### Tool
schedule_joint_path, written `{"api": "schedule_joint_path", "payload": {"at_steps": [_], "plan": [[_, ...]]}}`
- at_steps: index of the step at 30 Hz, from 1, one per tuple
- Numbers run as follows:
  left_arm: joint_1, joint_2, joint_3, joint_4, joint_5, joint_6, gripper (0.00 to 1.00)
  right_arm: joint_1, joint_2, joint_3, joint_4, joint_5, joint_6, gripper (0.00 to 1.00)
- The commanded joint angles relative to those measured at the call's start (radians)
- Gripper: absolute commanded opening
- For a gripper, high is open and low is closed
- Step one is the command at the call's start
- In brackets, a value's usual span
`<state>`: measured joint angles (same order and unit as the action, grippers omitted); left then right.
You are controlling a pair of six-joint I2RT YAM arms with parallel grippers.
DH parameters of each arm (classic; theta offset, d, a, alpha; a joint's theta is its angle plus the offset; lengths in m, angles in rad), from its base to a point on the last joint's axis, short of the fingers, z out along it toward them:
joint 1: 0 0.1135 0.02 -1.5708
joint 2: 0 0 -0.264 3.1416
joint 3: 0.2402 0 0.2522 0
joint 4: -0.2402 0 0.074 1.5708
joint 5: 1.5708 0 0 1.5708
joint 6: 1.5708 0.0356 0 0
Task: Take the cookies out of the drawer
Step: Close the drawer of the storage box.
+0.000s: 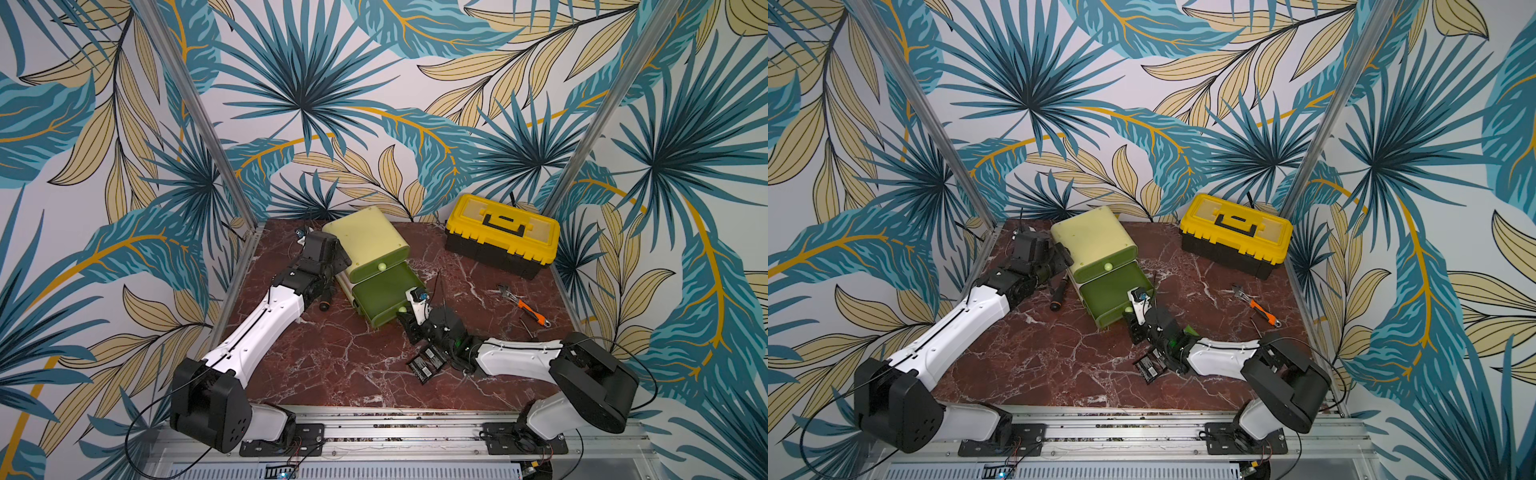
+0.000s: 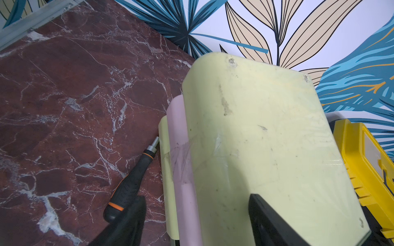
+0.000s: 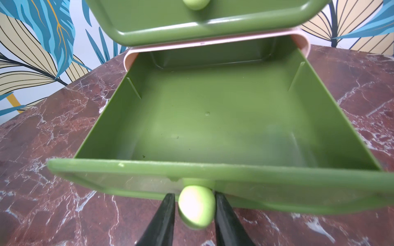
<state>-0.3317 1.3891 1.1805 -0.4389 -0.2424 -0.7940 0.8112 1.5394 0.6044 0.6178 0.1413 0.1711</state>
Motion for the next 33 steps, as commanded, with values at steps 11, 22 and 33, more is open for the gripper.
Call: {"api": "schedule_joint_path", "payload": {"at_steps": [11,22,33], "plan": [[0.006,-0.015,-0.035,-0.055,0.011,0.007,0.80,-0.031,0.192,0.173,0.101,0.000,0.003,0.35],[0.007,-0.015,-0.038,-0.057,0.012,0.004,0.80,-0.036,0.307,0.282,0.142,0.004,0.019,0.35],[0.006,-0.015,-0.040,-0.058,0.012,0.004,0.80,-0.038,0.391,0.379,0.157,0.001,0.023,0.35]]}}
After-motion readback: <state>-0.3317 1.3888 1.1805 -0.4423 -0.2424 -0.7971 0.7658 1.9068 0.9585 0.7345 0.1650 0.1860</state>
